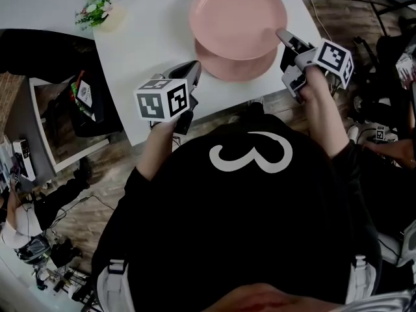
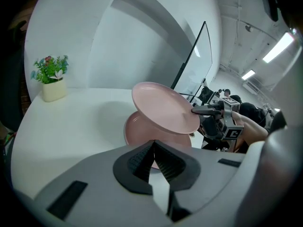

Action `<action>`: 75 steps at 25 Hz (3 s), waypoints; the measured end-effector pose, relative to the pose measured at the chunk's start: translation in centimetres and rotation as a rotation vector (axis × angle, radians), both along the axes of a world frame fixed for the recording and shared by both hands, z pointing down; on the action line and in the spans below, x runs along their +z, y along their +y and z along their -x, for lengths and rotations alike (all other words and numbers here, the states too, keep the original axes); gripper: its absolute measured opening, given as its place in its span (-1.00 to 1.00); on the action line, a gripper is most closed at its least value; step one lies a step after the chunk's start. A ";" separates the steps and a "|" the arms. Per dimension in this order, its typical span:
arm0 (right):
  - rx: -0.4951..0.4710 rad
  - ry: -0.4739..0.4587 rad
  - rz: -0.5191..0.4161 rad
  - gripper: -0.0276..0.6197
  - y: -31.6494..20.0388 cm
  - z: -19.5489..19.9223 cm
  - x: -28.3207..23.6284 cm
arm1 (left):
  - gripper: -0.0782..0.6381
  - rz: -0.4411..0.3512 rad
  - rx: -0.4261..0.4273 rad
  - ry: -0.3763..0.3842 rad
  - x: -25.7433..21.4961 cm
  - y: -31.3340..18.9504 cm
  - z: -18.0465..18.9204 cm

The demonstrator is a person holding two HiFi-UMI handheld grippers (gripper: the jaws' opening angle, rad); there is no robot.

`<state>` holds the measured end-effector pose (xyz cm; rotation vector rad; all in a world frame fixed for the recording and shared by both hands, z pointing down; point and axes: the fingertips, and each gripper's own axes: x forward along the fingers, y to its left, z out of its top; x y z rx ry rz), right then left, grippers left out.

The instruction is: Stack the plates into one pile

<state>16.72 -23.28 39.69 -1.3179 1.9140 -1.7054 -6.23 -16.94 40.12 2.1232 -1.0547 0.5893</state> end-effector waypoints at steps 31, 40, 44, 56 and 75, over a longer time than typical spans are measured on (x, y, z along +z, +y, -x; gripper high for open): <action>-0.007 0.083 0.089 -0.64 5.5 1.2 5.9 | -0.73 0.019 0.038 0.025 2.3 1.8 0.8; -0.029 0.159 0.081 -0.64 5.9 1.3 6.1 | -0.73 0.024 0.047 0.040 3.2 2.3 1.1; -0.053 0.160 0.068 -0.52 6.0 1.9 5.9 | -0.73 0.029 0.046 0.045 3.3 2.5 1.2; -0.090 0.267 0.024 -0.33 6.7 1.4 4.8 | -0.73 0.054 0.025 0.054 3.3 3.2 1.9; -0.257 0.238 -0.309 -0.76 17.5 2.5 -4.0 | -0.73 -0.072 0.035 0.174 -5.9 13.8 -2.8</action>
